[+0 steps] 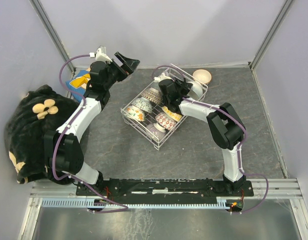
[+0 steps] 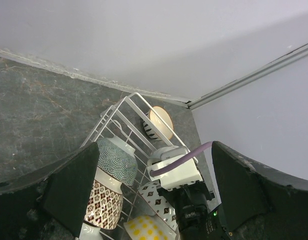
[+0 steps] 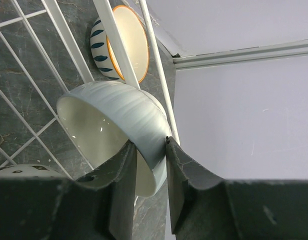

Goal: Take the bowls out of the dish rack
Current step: Pick up the bowl from the dish rack.

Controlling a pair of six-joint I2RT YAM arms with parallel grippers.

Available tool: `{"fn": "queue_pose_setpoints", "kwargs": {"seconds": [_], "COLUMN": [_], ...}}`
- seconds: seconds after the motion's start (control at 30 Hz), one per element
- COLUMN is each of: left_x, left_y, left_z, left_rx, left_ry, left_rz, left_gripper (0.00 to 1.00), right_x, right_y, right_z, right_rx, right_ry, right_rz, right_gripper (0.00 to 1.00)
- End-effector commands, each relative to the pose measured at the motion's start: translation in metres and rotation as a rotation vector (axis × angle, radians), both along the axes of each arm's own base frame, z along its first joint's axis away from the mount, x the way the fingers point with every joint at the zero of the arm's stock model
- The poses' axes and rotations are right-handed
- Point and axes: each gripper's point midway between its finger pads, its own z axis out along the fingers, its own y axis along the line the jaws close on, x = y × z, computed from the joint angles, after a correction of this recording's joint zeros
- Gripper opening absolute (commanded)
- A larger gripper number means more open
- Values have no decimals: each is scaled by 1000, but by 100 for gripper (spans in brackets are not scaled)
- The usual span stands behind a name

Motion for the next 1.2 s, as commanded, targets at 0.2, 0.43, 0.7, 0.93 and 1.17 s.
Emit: {"fn": "queue_pose_setpoints", "kwargs": {"seconds": [0.2, 0.43, 0.7, 0.93, 1.17], "left_x": [-5, -5, -5, -4, -4], "left_y": [1, 1, 1, 0, 1], "left_z": [33, 34, 34, 33, 32], "left_rx": [-34, -36, -38, -39, -39], "left_ry": [-84, -85, -86, -86, -84], "left_rz": [-8, -8, -10, -11, -8], "left_gripper": [99, 99, 99, 99, 99], "right_x": [0, 0, -2, -4, -5], "right_y": [-41, -41, -42, -41, -39], "right_z": [27, 34, 42, 49, 53], "right_rx": [27, 38, 36, 38, 28], "right_ry": [-112, -130, -156, -174, -188], "right_rz": [-133, -134, -141, -142, -141], "right_gripper": [33, 33, 33, 33, 33]}}
